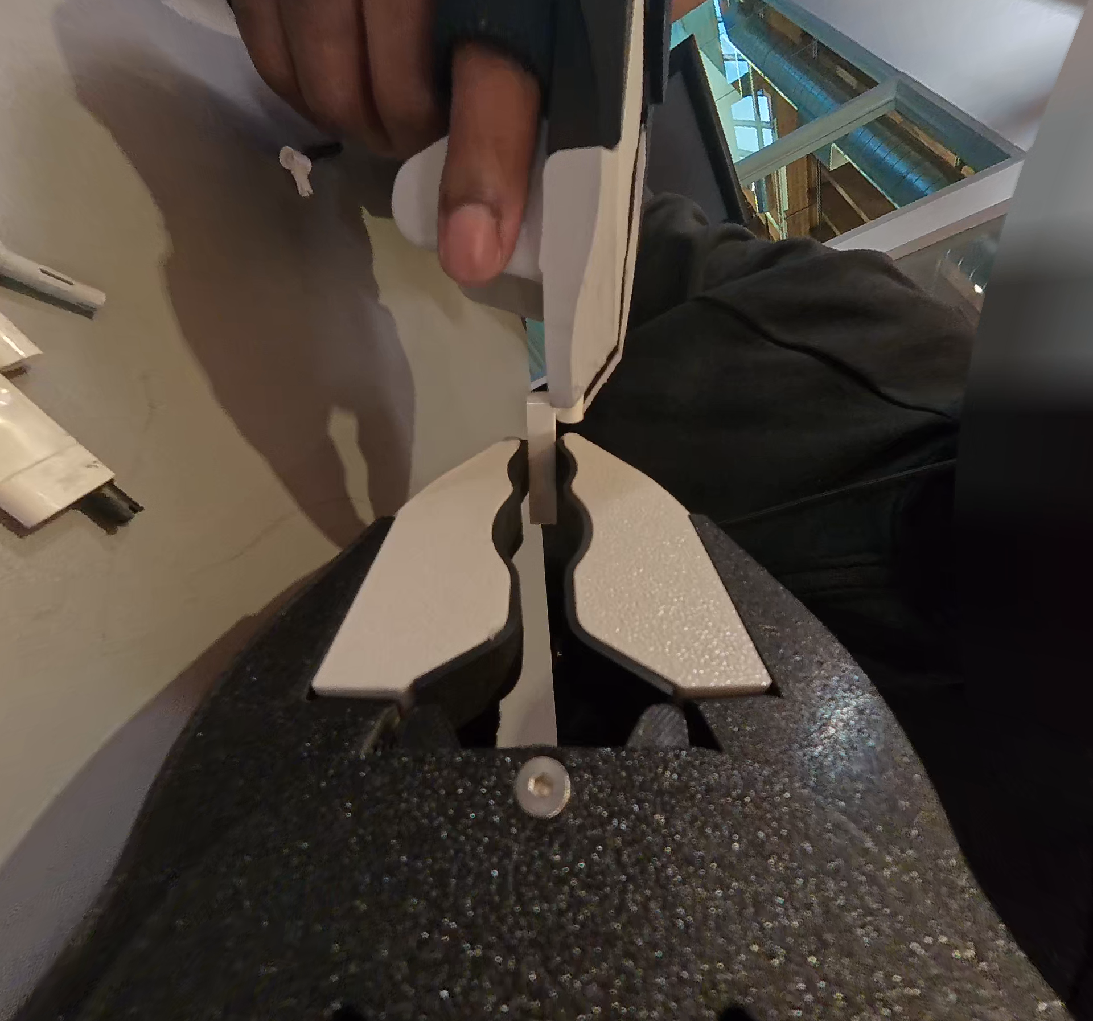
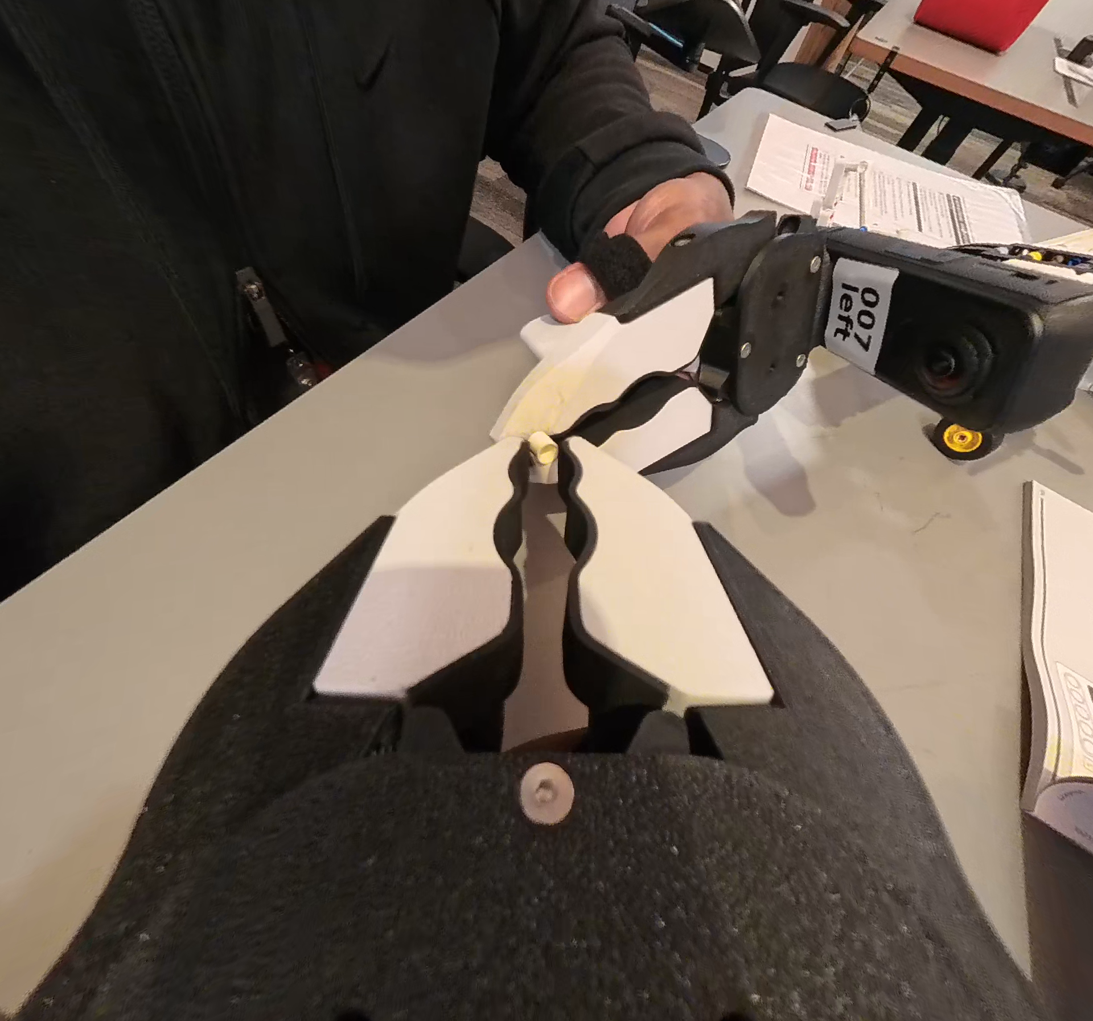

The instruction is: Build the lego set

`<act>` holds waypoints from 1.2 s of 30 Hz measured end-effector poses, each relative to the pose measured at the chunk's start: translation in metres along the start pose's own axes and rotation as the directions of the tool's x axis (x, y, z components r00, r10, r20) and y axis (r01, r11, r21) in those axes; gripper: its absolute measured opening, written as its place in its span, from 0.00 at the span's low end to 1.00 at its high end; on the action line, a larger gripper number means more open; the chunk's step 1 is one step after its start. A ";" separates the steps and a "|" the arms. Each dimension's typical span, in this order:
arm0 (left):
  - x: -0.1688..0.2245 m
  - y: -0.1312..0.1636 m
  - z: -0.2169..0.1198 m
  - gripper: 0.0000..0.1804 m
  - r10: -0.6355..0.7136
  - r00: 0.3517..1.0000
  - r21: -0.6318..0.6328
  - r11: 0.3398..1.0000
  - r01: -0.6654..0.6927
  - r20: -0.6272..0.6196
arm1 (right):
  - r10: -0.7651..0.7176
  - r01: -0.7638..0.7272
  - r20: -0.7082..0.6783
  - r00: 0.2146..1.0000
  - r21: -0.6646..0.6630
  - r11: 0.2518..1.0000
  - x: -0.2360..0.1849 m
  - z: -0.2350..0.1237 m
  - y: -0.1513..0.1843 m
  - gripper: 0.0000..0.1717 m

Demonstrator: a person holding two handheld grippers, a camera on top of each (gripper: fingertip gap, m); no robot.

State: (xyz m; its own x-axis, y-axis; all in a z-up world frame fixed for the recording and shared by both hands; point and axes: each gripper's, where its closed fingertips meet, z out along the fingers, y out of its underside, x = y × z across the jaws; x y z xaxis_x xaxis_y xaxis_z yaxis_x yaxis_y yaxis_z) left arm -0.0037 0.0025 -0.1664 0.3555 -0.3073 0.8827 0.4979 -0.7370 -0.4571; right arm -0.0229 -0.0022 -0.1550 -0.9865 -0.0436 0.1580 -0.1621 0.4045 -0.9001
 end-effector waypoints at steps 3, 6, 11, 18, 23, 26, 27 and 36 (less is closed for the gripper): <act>-0.001 -0.001 0.000 0.04 -0.002 1.000 0.005 1.000 0.002 0.007 | 0.002 -0.002 -0.014 1.000 -0.001 1.000 0.001 0.000 0.001 0.05; -0.002 -0.002 -0.001 0.04 -0.004 1.000 0.015 1.000 0.004 0.012 | 0.003 -0.003 -0.034 0.999 0.001 1.000 0.003 -0.001 0.002 0.05; -0.004 -0.004 -0.002 0.04 -0.009 1.000 0.033 0.999 0.009 0.021 | -0.001 0.002 -0.084 0.996 0.007 1.000 0.006 -0.002 0.003 0.05; -0.004 -0.004 -0.002 0.04 -0.006 1.000 0.038 0.999 0.005 0.030 | 0.001 0.000 -0.108 0.994 0.014 1.000 0.007 -0.002 0.004 0.05; -0.005 -0.005 -0.003 0.04 -0.006 0.999 0.047 0.999 0.004 0.035 | -0.003 0.005 -0.125 0.992 0.014 1.000 0.008 -0.002 0.004 0.05; -0.005 -0.006 -0.003 0.04 -0.005 0.999 0.051 0.999 0.004 0.036 | -0.006 0.008 -0.137 0.991 0.015 1.000 0.009 -0.003 0.004 0.05; -0.005 -0.006 -0.003 0.04 -0.005 0.999 0.050 0.999 0.003 0.037 | -0.006 0.008 -0.137 0.991 0.015 1.000 0.009 -0.003 0.004 0.05; -0.003 -0.008 -0.004 0.04 0.005 1.000 0.076 0.997 -0.007 0.027 | 0.003 0.002 -0.163 0.987 0.029 1.000 0.012 -0.006 0.000 0.06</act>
State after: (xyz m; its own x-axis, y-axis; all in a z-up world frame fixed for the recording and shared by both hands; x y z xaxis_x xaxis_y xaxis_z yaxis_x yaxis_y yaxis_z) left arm -0.0122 0.0071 -0.1647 0.3788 -0.2945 0.8774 0.5539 -0.6874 -0.4698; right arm -0.0346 0.0027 -0.1512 -0.9697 0.1072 0.2197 -0.1646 0.3780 -0.9111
